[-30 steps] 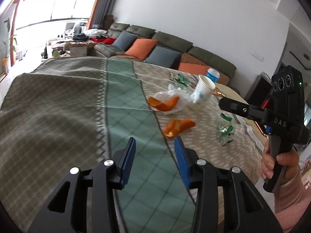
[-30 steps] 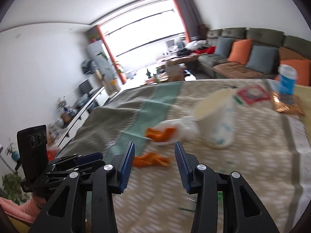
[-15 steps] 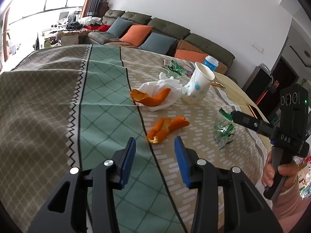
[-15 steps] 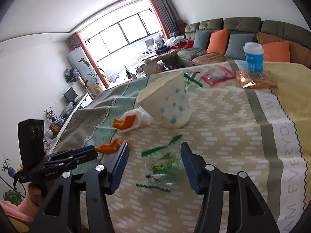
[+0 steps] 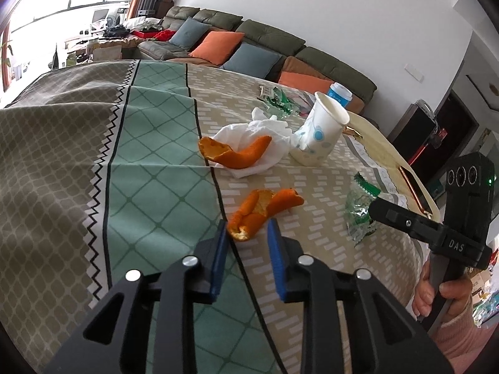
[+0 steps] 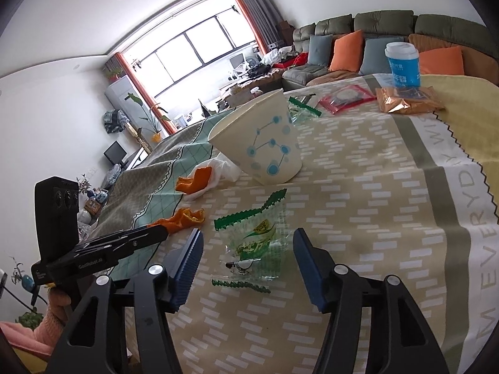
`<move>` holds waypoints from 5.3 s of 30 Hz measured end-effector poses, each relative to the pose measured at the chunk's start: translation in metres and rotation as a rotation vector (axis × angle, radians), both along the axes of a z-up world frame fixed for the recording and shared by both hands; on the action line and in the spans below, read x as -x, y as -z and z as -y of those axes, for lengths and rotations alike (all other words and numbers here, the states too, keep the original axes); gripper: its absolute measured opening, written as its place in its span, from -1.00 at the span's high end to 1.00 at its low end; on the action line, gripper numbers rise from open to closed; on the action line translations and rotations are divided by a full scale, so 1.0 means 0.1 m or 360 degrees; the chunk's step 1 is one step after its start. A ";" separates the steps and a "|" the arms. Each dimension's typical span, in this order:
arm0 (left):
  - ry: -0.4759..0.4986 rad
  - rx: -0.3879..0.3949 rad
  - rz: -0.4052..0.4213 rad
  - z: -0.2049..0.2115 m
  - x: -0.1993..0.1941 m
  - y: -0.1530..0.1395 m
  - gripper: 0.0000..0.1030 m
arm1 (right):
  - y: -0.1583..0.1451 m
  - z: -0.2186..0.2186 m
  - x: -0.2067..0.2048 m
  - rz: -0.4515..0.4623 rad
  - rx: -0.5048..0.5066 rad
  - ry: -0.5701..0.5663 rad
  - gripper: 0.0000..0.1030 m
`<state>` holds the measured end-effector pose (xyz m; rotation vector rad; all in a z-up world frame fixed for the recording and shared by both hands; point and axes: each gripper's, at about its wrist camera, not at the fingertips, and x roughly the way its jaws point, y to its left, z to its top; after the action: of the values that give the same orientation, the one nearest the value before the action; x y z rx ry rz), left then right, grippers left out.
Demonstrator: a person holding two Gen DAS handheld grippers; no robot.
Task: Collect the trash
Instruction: 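Grasp the orange peel with the left tool while the right tool grasps the green plastic bag, then carry the orange peel and green plastic bag over the teal trash bin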
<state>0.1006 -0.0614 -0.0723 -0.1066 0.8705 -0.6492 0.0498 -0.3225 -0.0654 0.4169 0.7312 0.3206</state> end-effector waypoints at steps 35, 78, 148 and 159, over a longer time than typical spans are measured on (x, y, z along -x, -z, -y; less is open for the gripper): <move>-0.0140 0.0072 0.0155 -0.56 0.29 -0.29 0.73 | -0.25 -0.40 -0.05 0.0132 -0.0064 -0.0200 0.71; -0.0546 0.0106 0.0211 -1.63 0.64 -0.42 0.73 | -0.44 -1.49 -0.37 0.0185 -0.0114 -0.0658 0.71; -0.1181 0.0062 0.0238 -2.98 1.20 -0.46 0.73 | -0.52 -3.23 -0.74 0.0136 -0.0158 -0.1236 0.71; -0.1329 0.0045 0.0213 -3.27 1.26 -0.42 0.73 | -0.49 -3.55 -0.79 0.0099 -0.0138 -0.1305 0.71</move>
<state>-0.0253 0.2660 -0.0299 -0.4209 0.6084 0.1146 0.1284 0.0328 -0.0163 0.1672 0.8044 1.1331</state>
